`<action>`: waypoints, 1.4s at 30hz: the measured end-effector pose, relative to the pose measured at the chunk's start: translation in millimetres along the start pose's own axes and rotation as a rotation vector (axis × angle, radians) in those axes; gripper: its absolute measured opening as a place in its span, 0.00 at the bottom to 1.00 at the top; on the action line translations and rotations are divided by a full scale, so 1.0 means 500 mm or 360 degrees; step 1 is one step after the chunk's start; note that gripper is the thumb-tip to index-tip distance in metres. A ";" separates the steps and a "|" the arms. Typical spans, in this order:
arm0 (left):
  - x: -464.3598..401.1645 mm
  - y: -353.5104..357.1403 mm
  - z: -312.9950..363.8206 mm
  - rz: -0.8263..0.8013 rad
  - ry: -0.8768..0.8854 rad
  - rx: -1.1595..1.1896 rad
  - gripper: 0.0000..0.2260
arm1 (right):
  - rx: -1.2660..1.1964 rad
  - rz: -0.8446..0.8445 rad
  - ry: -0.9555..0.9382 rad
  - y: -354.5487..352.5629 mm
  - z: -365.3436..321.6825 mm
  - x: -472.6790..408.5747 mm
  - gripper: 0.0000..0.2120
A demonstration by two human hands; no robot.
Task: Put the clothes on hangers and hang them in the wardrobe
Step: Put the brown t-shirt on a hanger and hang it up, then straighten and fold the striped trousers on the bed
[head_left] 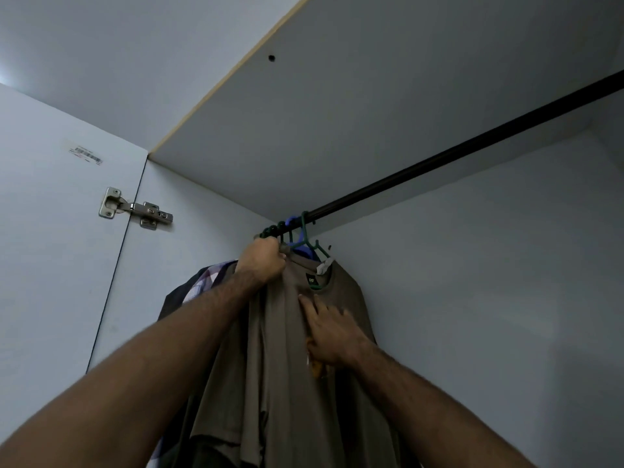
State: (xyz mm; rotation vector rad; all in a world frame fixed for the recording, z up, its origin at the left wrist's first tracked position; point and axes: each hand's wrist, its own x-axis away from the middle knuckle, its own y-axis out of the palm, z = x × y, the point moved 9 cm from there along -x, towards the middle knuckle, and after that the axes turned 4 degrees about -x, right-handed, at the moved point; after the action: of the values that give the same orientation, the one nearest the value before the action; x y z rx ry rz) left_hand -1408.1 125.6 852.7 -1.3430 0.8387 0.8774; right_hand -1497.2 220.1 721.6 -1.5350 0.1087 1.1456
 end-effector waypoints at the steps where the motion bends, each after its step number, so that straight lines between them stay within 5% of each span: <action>1: 0.011 0.005 -0.003 -0.0009 0.0002 -0.0025 0.09 | -0.0016 0.0011 0.0001 0.007 0.000 0.007 0.45; 8: 0.128 0.003 -0.029 0.0144 0.0356 -0.0142 0.24 | -0.0283 0.0407 -0.0037 0.005 -0.021 0.074 0.34; 12: 0.236 0.002 -0.056 0.0217 0.0610 -0.0865 0.29 | -0.0412 0.0833 -0.0225 -0.062 -0.110 0.104 0.32; 20: 0.466 -0.162 -0.338 0.0085 0.0383 -0.1329 0.32 | -0.0473 0.0939 -0.0667 -0.067 -0.477 0.102 0.37; 31: 1.025 -0.940 -0.736 -0.0234 -0.0303 -0.2136 0.33 | -0.1127 0.0951 -0.1366 -0.243 -1.394 0.371 0.40; 42: 1.673 -1.692 -0.675 -0.0589 -0.1101 -0.2737 0.32 | -0.1664 0.0792 -0.2120 -0.641 -2.135 0.970 0.40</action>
State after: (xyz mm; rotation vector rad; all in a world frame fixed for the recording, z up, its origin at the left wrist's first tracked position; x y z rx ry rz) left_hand -280.6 -197.3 460.9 -2.1932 -1.0158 1.6765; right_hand -420.0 -280.6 464.9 -1.2167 -1.2249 2.6593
